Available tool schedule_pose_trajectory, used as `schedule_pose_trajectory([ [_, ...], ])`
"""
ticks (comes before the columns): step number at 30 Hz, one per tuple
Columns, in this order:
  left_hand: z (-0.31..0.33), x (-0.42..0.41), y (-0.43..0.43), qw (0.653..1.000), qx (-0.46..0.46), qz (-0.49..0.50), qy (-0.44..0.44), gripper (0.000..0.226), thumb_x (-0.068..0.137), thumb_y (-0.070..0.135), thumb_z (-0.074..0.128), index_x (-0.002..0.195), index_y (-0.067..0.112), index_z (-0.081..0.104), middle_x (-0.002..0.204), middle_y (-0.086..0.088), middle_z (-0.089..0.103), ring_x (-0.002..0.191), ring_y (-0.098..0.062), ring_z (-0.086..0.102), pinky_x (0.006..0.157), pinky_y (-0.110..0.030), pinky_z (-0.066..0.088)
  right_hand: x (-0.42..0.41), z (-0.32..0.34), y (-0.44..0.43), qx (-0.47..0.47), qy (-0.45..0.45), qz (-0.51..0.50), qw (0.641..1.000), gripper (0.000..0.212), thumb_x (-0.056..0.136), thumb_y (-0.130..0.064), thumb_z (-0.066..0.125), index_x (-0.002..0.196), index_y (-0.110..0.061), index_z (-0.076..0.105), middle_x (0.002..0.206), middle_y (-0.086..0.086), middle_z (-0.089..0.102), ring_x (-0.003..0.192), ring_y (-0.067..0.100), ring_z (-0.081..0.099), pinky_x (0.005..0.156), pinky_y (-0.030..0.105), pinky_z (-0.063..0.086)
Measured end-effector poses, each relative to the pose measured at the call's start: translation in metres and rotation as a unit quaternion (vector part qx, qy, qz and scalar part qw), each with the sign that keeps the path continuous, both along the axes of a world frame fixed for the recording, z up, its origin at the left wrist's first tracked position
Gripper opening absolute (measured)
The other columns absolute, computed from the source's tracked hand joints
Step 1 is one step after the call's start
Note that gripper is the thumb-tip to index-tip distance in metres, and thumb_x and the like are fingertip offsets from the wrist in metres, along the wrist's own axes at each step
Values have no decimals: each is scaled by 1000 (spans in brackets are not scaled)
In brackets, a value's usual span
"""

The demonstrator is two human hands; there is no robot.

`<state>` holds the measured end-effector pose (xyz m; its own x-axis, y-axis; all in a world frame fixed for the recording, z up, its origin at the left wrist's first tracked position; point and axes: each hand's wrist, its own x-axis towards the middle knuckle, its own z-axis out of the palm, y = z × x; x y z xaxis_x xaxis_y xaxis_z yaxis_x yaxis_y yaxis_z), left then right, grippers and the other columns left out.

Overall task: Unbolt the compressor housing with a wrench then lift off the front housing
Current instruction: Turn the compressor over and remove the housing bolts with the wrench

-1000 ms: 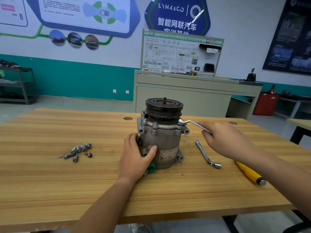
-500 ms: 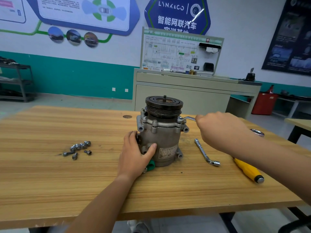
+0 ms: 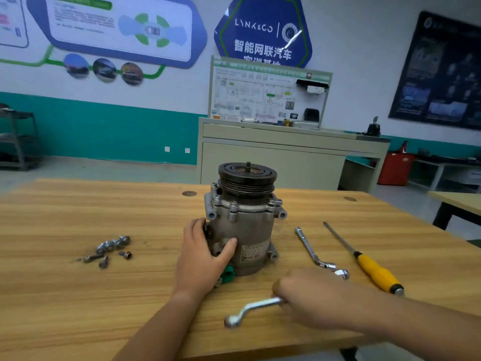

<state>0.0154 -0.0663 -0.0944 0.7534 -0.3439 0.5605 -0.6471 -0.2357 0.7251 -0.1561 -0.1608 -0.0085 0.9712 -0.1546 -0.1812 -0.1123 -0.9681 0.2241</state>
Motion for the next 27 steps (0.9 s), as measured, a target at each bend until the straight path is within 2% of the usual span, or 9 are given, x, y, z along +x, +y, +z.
schedule_pose_trajectory([
  [3, 0, 0, -1, 1000, 8, 1, 9, 84, 68, 62, 52, 134, 11, 38, 134, 2, 33, 115, -16, 45, 98, -33, 41, 5, 27, -20, 65, -104, -60, 991, 25, 94, -31, 41, 82, -19, 58, 71, -2, 52, 69, 17, 51, 55, 30, 38],
  [5, 1, 1, -1, 1000, 6, 1, 5, 85, 68, 62, 52, 134, 10, 37, 134, 1, 33, 115, -16, 45, 98, -35, 42, 1, 44, -28, 167, -134, -79, 974, 31, 89, -47, 48, 69, -28, 62, 57, -7, 51, 56, 5, 49, 49, 22, 37],
  [7, 1, 1, -1, 1000, 2, 0, 5, 85, 68, 63, 52, 134, 11, 38, 133, 1, 33, 116, -16, 45, 99, -35, 42, -3, 55, -33, 233, -178, -96, 951, 29, 83, -55, 51, 66, -39, 67, 47, -8, 45, 43, 3, 40, 41, 15, 27],
  [10, 0, 1, -1, 1000, 5, 4, 7, 85, 68, 64, 51, 133, 11, 38, 134, 1, 33, 116, -17, 46, 97, -38, 43, -4, 58, -44, 136, -272, -103, 947, 33, 91, -42, 47, 84, -19, 69, 55, -5, 50, 47, 6, 41, 44, 22, 26],
  [14, 0, 0, -1, 1000, 7, 3, 12, 87, 68, 64, 51, 137, 12, 35, 136, 1, 32, 119, -17, 44, 99, -38, 42, -4, 57, -50, 6, -333, -106, 937, 25, 97, -30, 41, 109, -22, 61, 67, -10, 50, 60, 9, 44, 48, 25, 28],
  [16, 1, 0, 0, 1000, 11, 2, 13, 88, 69, 64, 50, 138, 12, 34, 137, 1, 32, 120, -16, 42, 100, -37, 42, -2, 57, -49, -40, -315, -106, 942, 28, 98, -29, 38, 121, -27, 54, 77, -6, 54, 67, 14, 45, 49, 25, 29],
  [18, 1, -1, 0, 1000, 12, 2, 13, 88, 69, 64, 50, 138, 12, 33, 137, 1, 32, 120, -16, 43, 100, -37, 42, 1, 58, -46, -89, -280, -111, 949, 29, 99, -26, 36, 125, -29, 48, 84, -2, 58, 68, 17, 44, 48, 25, 29],
  [23, 1, -2, -1, 1000, 15, 9, 8, 85, 73, 60, 53, 139, 12, 31, 139, 1, 30, 122, -16, 41, 99, -35, 41, -4, 60, -27, -252, -203, -72, 943, 32, 91, -5, 40, 122, -14, 36, 62, -1, 30, 48, 14, 27, 40, 26, 19],
  [27, 2, -3, 0, 1000, 22, 8, 11, 86, 72, 61, 51, 140, 13, 30, 141, 1, 29, 122, -17, 42, 99, -37, 42, -1, 69, -8, -307, -140, -47, 940, 24, 92, 1, 39, 116, -3, 40, 60, 3, 25, 46, 15, 24, 38, 26, 19],
])
